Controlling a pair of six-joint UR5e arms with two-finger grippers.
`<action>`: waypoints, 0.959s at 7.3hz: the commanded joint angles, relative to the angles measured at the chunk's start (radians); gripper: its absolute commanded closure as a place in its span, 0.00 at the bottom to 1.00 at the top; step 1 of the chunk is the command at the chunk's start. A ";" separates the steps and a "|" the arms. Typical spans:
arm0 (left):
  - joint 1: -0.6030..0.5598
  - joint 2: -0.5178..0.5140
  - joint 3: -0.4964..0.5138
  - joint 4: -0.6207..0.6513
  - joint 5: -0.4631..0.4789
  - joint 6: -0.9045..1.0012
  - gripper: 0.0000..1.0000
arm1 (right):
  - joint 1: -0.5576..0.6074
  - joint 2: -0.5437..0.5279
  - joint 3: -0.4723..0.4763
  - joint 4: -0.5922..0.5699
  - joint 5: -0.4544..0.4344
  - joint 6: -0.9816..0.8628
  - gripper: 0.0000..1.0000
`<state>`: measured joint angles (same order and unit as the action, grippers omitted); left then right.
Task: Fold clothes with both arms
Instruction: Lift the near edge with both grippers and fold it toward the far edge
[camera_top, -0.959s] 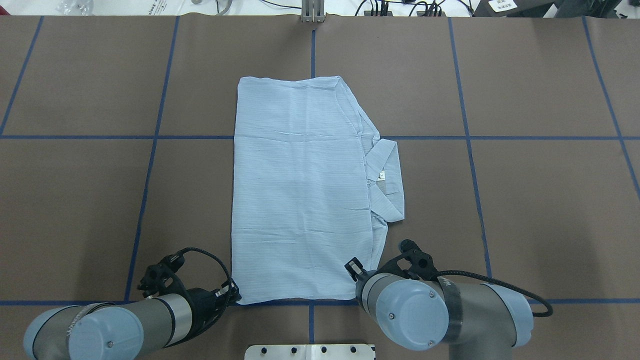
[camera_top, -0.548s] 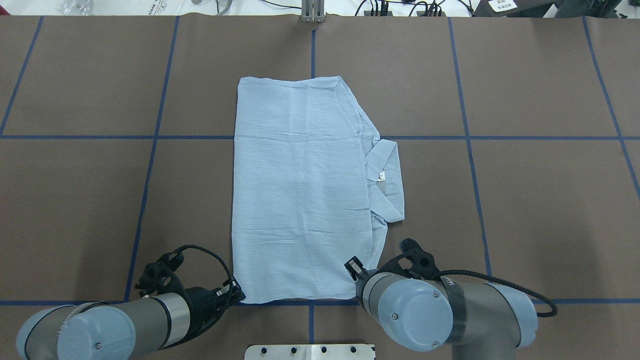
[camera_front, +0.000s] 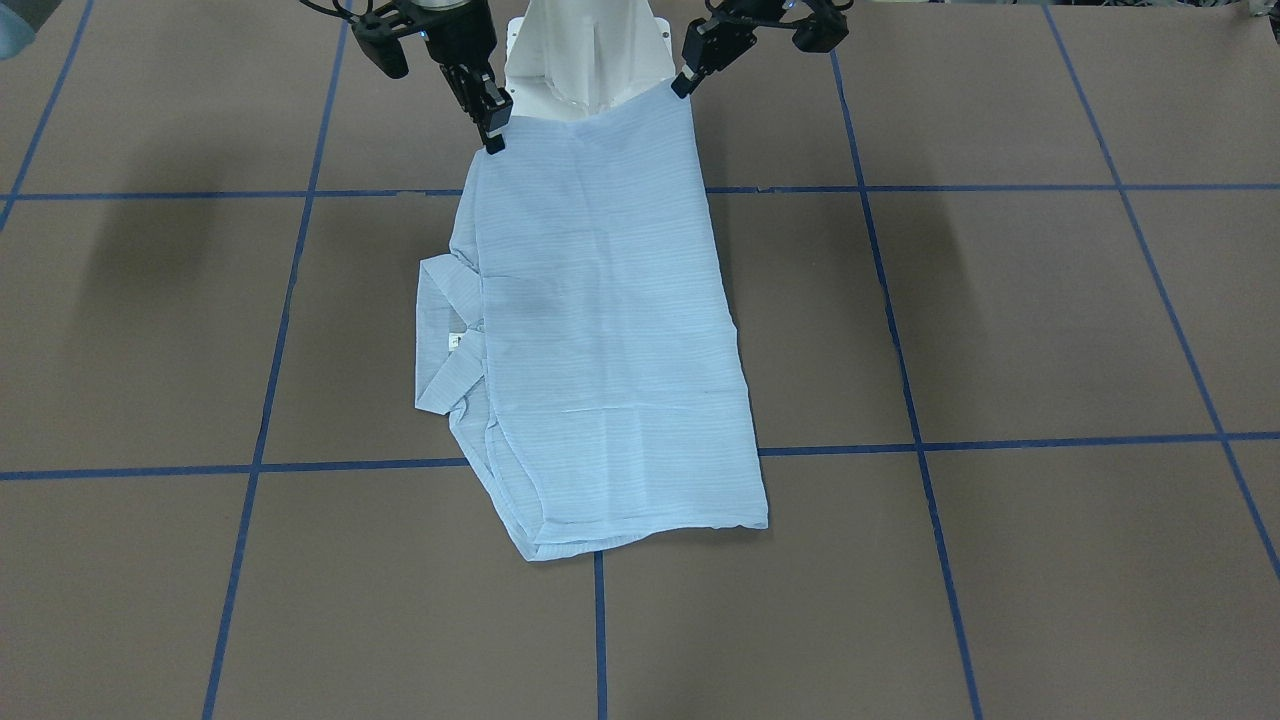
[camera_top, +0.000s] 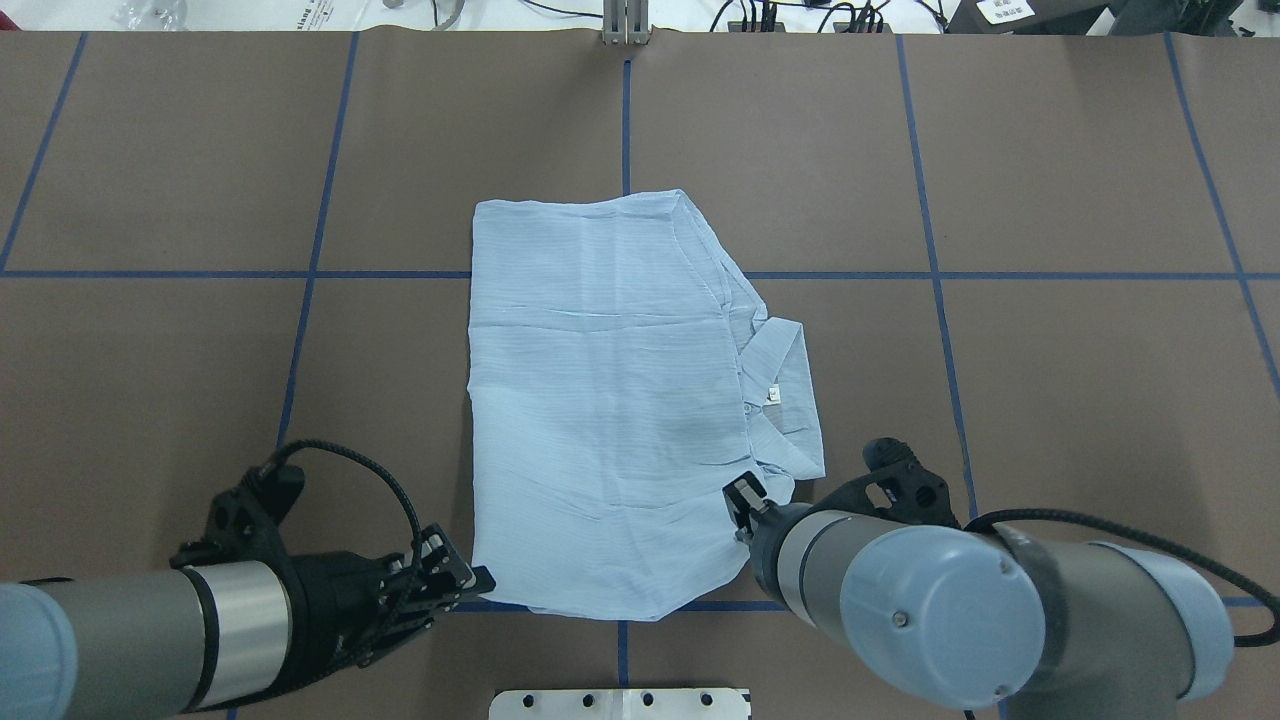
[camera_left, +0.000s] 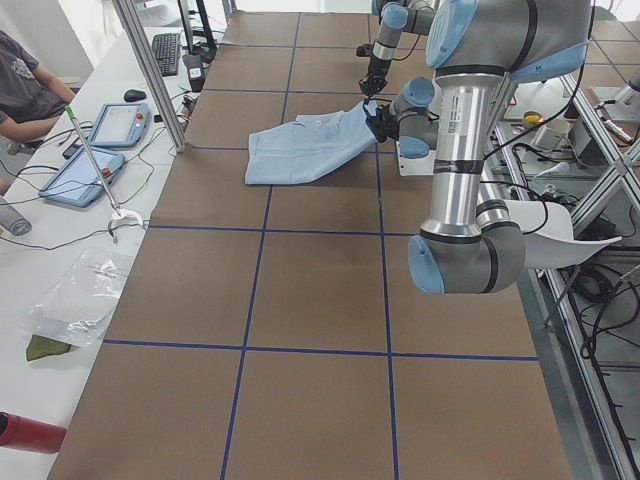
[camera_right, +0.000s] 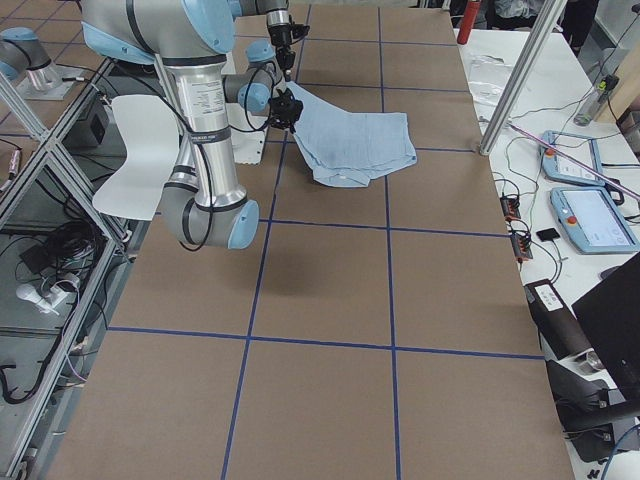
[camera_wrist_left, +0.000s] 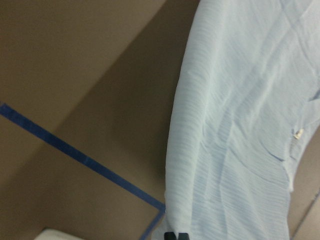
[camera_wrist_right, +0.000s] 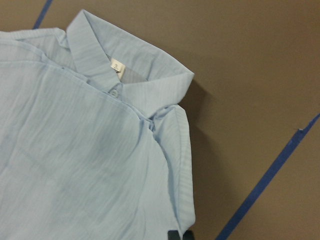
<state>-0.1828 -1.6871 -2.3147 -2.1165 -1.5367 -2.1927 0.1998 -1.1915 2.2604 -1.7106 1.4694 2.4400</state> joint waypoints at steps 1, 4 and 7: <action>-0.221 -0.051 0.044 0.017 -0.150 0.023 1.00 | 0.149 0.053 0.001 -0.006 0.035 -0.018 1.00; -0.441 -0.210 0.278 0.018 -0.259 0.177 1.00 | 0.356 0.209 -0.242 0.035 0.181 -0.160 1.00; -0.535 -0.317 0.485 -0.011 -0.293 0.270 1.00 | 0.464 0.317 -0.543 0.187 0.295 -0.286 1.00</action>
<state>-0.6883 -1.9576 -1.9142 -2.1122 -1.8252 -1.9515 0.6316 -0.9227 1.8338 -1.5652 1.7291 2.2119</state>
